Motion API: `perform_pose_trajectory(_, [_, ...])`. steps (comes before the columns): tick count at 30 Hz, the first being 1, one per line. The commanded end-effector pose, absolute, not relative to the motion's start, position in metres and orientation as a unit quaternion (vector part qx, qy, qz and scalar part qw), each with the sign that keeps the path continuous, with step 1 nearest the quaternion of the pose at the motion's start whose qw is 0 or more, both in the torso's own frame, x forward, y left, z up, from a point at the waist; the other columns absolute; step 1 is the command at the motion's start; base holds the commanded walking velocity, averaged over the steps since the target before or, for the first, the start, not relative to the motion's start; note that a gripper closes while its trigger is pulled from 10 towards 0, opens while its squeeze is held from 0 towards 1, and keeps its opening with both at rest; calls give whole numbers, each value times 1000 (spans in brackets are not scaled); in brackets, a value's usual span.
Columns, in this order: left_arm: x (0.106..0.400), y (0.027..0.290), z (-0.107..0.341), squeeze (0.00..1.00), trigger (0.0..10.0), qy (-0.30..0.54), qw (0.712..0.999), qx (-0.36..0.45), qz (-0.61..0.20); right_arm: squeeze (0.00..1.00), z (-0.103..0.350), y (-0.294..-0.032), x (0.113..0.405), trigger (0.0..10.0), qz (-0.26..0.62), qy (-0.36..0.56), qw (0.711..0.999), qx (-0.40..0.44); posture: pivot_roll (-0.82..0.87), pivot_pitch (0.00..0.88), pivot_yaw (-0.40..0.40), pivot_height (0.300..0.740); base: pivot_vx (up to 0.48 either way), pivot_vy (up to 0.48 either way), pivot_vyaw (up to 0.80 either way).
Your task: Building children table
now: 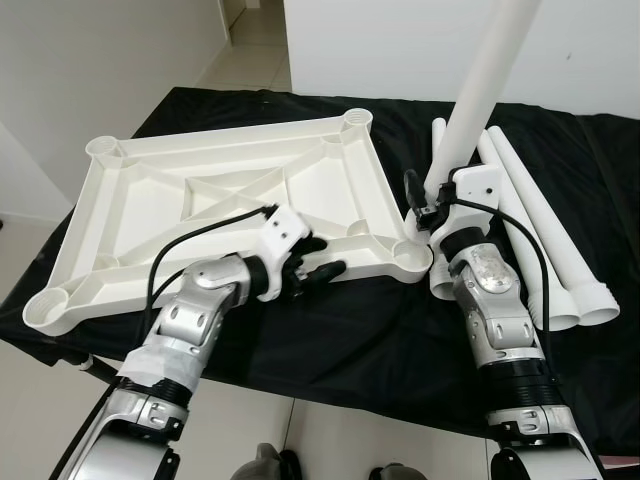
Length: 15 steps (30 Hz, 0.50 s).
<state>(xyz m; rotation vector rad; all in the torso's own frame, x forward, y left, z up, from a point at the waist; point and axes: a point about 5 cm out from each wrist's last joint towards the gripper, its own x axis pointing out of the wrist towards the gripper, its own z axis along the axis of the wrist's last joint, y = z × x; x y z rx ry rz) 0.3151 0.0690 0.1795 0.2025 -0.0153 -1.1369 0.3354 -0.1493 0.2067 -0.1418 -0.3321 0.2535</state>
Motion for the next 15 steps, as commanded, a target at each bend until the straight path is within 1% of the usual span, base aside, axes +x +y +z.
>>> perform_pose_trajectory(1, [320,71,184,0,10000,-19,894,79,-441,0,203,-142,333,10000,144,-157,974,-72,-102,108,83,740,0,0,0])
perform_pose_trajectory(6, [312,55,188,0,10000,-26,898,52,-436,0,191,-141,328,10000,155,-138,975,-74,-104,115,75,740,0,0,0])
perform_pose_trajectory(15, [303,46,188,0,10000,-19,898,36,-438,0,179,-149,324,10000,146,-115,980,-73,-100,121,65,740,0,0,0])
